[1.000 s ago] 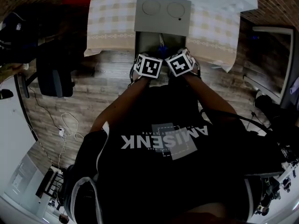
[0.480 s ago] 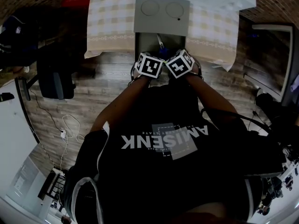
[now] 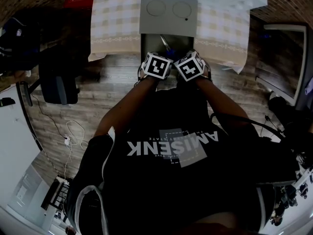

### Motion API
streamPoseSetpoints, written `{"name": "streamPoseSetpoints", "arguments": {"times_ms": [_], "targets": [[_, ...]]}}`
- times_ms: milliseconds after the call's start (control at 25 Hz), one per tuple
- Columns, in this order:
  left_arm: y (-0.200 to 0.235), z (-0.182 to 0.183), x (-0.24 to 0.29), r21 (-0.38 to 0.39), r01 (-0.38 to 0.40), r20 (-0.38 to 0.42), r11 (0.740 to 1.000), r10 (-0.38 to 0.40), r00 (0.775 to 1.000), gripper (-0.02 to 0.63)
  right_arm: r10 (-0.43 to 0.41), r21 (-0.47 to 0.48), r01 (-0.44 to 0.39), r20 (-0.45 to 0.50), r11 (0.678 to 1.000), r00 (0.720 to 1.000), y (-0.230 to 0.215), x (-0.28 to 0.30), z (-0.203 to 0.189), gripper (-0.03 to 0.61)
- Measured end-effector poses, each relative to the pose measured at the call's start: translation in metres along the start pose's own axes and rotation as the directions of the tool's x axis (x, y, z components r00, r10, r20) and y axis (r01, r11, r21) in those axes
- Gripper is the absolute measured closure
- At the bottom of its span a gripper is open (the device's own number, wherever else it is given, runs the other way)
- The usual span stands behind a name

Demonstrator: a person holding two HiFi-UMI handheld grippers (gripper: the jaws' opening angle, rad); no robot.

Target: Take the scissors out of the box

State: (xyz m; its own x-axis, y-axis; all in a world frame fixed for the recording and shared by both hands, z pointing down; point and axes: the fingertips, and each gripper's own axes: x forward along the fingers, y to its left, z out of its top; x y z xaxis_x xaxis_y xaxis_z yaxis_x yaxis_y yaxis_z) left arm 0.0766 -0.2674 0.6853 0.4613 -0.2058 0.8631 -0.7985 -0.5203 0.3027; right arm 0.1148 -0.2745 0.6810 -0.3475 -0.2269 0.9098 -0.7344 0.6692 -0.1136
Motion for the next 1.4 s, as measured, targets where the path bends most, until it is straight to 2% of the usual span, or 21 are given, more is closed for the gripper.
{"name": "streamPoseSetpoints", "arguments": {"times_ms": [80, 200, 400, 600, 760, 840, 1080, 1240, 1320, 1400], "targets": [[0.004, 0.008, -0.007, -0.018, 0.000, 0.032, 1.000, 0.001, 0.999, 0.601, 0.006, 0.012, -0.006, 0.015, 1.000, 1.000, 0.000, -0.002, 0.000, 0.526], [-0.003, 0.004, -0.005, -0.060, 0.046, 0.030, 0.997, -0.044, 0.999, 0.601, 0.012, 0.034, -0.014, 0.038, 0.999, 0.999, 0.001, -0.004, 0.001, 0.526], [-0.002, 0.001, -0.011, -0.070, 0.030, 0.026, 0.997, -0.028, 0.999, 0.601, 0.011, 0.054, -0.014, 0.071, 0.998, 0.997, 0.001, -0.008, 0.004, 0.529], [0.000, -0.008, -0.014, -0.110, 0.050, 0.033, 0.993, -0.047, 0.998, 0.600, 0.026, 0.123, -0.040, 0.113, 0.992, 0.993, 0.003, -0.009, 0.004, 0.534], [-0.005, -0.010, -0.011, -0.098, 0.097, 0.007, 0.990, -0.097, 0.995, 0.600, 0.044, 0.203, -0.071, 0.134, 0.977, 0.990, -0.003, -0.006, 0.001, 0.539], [-0.009, -0.012, -0.011, -0.085, 0.110, -0.012, 0.990, -0.111, 0.994, 0.598, 0.051, 0.211, -0.078, 0.131, 0.974, 0.990, -0.001, -0.006, 0.000, 0.539], [-0.008, -0.012, -0.009, -0.054, 0.036, -0.038, 0.998, -0.038, 0.999, 0.598, 0.069, 0.141, -0.085, 0.115, 0.986, 0.991, 0.007, -0.010, -0.001, 0.538], [0.003, 0.002, -0.009, 0.061, -0.026, -0.016, 0.998, 0.027, 0.999, 0.598, 0.002, -0.014, -0.001, 0.055, 1.000, 0.998, 0.003, -0.015, -0.004, 0.535], [-0.002, -0.006, -0.002, 0.077, -0.005, -0.053, 0.997, 0.009, 0.999, 0.598, -0.001, -0.065, 0.003, 0.022, 0.998, 1.000, 0.003, -0.013, -0.008, 0.528], [-0.009, -0.016, 0.005, 0.075, 0.031, -0.097, 0.997, -0.023, 0.995, 0.598, 0.024, -0.067, -0.024, 0.001, 0.997, 1.000, 0.008, -0.009, -0.011, 0.456]]}}
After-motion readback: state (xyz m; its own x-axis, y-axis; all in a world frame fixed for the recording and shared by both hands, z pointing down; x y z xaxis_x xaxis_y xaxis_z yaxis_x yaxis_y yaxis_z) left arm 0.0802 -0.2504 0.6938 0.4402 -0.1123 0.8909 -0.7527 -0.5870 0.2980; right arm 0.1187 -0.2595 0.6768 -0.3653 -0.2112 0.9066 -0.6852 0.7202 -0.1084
